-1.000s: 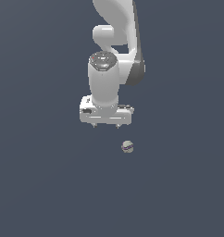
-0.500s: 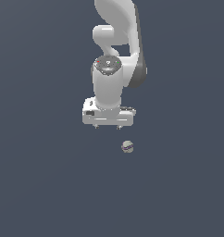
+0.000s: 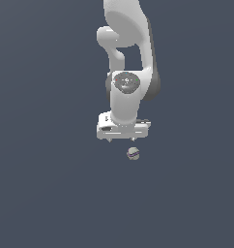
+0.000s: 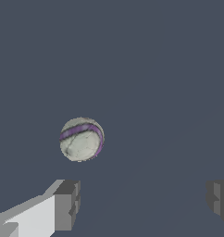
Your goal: Pick up the object and move it to a goal position.
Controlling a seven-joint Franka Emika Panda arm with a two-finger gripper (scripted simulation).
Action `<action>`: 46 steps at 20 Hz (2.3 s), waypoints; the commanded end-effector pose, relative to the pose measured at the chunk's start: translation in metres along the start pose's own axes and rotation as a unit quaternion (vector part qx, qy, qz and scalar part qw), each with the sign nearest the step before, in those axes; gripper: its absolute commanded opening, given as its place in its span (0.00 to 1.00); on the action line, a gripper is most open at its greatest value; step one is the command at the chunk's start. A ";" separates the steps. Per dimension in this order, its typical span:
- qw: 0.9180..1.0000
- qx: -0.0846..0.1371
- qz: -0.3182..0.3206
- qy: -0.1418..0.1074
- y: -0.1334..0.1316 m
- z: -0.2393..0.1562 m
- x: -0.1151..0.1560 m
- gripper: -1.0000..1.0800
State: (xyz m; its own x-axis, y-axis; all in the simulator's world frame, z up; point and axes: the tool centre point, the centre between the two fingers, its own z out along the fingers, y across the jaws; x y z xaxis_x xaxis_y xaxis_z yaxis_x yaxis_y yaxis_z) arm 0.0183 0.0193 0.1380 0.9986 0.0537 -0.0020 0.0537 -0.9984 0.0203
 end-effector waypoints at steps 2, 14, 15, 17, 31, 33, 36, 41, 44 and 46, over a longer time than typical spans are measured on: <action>1.000 0.004 -0.027 0.000 -0.025 0.020 0.008 0.96; 0.998 0.010 -0.063 0.001 -0.060 0.049 0.016 0.96; 0.998 0.010 -0.063 0.001 -0.060 0.050 0.016 0.96; 0.998 0.010 -0.063 0.001 -0.060 0.053 0.016 0.96; 0.998 0.010 -0.064 0.002 -0.062 0.100 0.017 0.96; 0.998 0.010 -0.064 0.002 -0.062 0.100 0.017 0.00; 0.998 0.010 -0.064 0.002 -0.062 0.100 0.017 0.00; 0.998 0.010 -0.064 0.002 -0.062 0.100 0.017 0.00; 0.998 0.010 -0.064 0.002 -0.063 0.099 0.016 0.00; 0.998 0.010 -0.064 0.002 -0.066 0.098 0.014 0.00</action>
State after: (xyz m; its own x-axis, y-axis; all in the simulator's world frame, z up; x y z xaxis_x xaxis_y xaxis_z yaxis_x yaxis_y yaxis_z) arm 0.0299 0.0814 0.0373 0.9835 0.1809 -0.0017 0.1809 -0.9835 0.0001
